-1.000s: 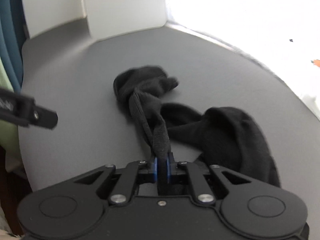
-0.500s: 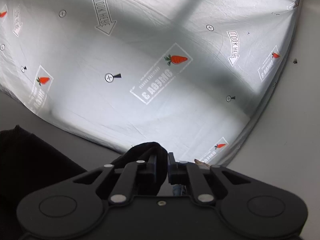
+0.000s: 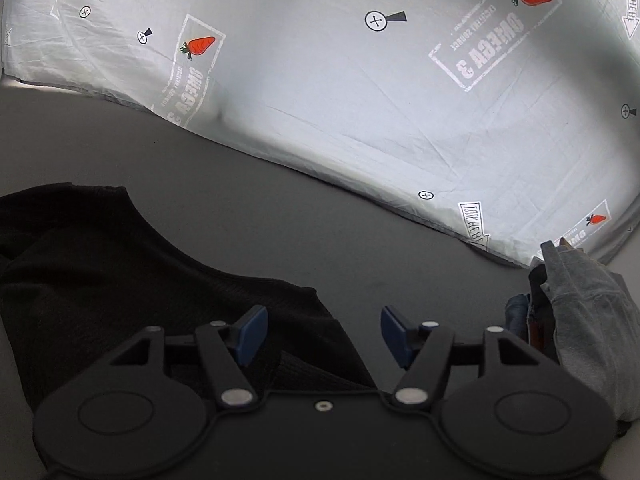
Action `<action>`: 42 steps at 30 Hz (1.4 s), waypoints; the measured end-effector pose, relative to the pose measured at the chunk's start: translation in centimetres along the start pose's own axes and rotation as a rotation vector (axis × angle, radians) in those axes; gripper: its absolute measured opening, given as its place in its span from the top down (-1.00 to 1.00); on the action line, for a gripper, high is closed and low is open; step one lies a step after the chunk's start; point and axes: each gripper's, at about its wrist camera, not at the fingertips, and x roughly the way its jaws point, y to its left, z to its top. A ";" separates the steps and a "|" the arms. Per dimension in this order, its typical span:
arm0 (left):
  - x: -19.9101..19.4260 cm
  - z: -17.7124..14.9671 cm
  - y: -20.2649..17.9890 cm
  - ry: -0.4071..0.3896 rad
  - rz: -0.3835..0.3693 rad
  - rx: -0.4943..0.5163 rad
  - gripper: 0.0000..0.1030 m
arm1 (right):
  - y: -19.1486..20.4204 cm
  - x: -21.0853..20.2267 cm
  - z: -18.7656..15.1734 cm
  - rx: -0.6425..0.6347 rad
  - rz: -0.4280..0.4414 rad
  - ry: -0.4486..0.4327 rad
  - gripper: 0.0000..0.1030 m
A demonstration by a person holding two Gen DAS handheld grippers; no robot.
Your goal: Fold clothes
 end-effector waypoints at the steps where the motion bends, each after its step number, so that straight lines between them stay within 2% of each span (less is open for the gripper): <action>1: 1.3 1.1 -0.6 0.006 -0.022 0.026 -0.99 | -0.8 1.3 0.1 0.035 0.024 0.013 -0.26; 5: 6.0 4.6 -2.5 0.015 -0.102 0.121 -0.97 | -3.8 8.7 -0.1 0.153 0.110 0.122 -0.21; 8: 7.9 5.3 -3.2 0.043 -0.158 0.160 -0.88 | -5.4 12.7 -1.0 0.248 0.209 0.193 -0.17; 11: 9.5 5.7 -3.9 0.072 -0.211 0.194 -0.74 | -5.9 14.8 -1.7 0.300 0.296 0.238 -0.20; 14: 11.0 6.0 -4.7 0.101 -0.263 0.228 -0.70 | -5.4 15.6 -2.1 0.274 0.286 0.245 -0.31; 16: 12.1 6.2 -5.1 0.120 -0.299 0.251 -0.69 | -5.0 15.7 -2.3 0.243 0.294 0.229 -0.45; 18: 13.1 6.5 -5.6 0.140 -0.334 0.274 -0.56 | -4.6 15.6 -2.4 0.216 0.295 0.216 -0.46; 19: 13.6 6.6 -5.8 0.149 -0.351 0.285 -0.30 | -4.3 15.6 -2.4 0.205 0.288 0.210 -0.47; 20: 14.0 6.5 -6.2 0.148 -0.337 0.294 0.05 | -3.9 15.5 -2.4 0.183 0.275 0.201 -0.47; 21: 14.0 6.0 -6.4 0.122 -0.301 0.299 0.20 | -3.7 15.4 -2.4 0.175 0.269 0.192 -0.35; 22: 13.8 5.7 -6.5 0.098 -0.279 0.293 0.42 | -3.5 15.0 -2.4 0.169 0.260 0.174 0.05; 23: 13.7 5.5 -6.6 0.086 -0.266 0.282 0.78 | -3.1 14.6 -2.4 0.164 0.247 0.155 0.27; 24: 13.3 5.3 -6.6 0.075 -0.252 0.255 0.79 | -2.6 14.1 -2.4 0.139 0.214 0.145 0.66; 26: 12.2 4.8 -6.5 0.037 -0.214 0.213 0.82 | -1.4 12.8 -2.6 0.073 0.134 0.106 0.75; 29: 7.8 4.5 -6.8 -0.087 -0.137 0.191 0.84 | 0.0 8.6 -2.6 0.011 0.028 0.005 0.78; 32: 0.6 4.8 -6.5 -0.259 -0.116 0.145 0.84 | -0.2 3.1 -2.4 -0.010 -0.080 -0.114 0.79; 38: -15.0 5.0 -6.0 -0.636 -0.096 0.062 0.84 | -3.0 -12.4 0.5 0.016 -0.292 -0.502 0.79; 42: -24.0 4.5 -6.1 -0.885 -0.062 0.037 0.84 | -4.6 -21.4 2.4 0.088 -0.374 -0.738 0.79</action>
